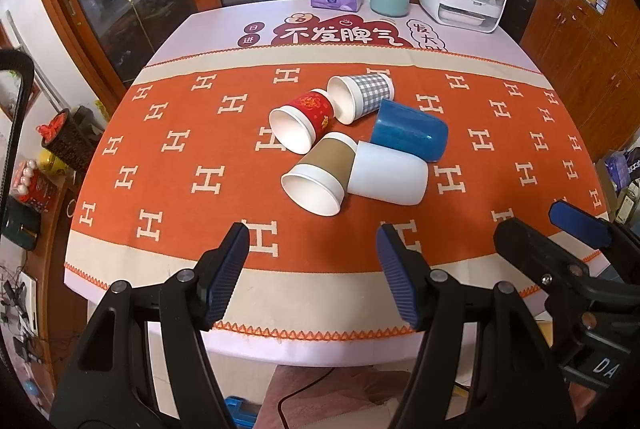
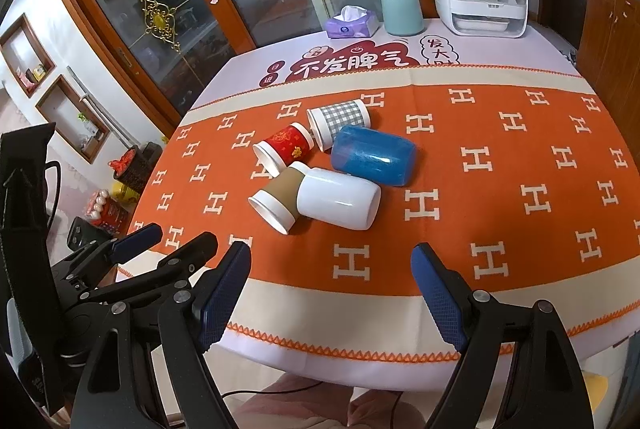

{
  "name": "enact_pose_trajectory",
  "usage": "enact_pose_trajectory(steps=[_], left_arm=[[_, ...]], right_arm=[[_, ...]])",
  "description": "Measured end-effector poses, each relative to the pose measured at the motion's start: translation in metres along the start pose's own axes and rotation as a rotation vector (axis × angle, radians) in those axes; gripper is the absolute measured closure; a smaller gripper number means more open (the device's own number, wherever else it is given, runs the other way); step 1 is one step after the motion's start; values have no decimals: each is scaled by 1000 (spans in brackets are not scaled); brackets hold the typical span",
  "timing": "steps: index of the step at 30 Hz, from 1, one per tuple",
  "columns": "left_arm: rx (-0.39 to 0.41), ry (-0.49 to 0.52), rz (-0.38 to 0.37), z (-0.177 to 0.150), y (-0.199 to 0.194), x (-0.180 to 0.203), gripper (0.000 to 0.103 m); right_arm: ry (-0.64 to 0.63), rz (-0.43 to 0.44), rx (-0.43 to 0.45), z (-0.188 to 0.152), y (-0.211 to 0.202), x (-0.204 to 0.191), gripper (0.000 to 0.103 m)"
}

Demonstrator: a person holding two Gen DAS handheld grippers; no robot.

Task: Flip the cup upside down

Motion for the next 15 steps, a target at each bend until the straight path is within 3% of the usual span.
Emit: enact_pose_trajectory(steps=[15], left_arm=[[2, 0, 2, -2, -1, -3, 40]], right_arm=[[1, 2, -2, -3, 0, -3, 19]])
Point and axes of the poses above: each gripper's, at about its wrist camera, not at the fingertips, and y roughly the way its jaws point, x to its right, z to its top, the point moved 4 cm from there along y, roughly the way its jaws point, and after that the axes turned 2 degrees about -z, right-handed, at the moved point
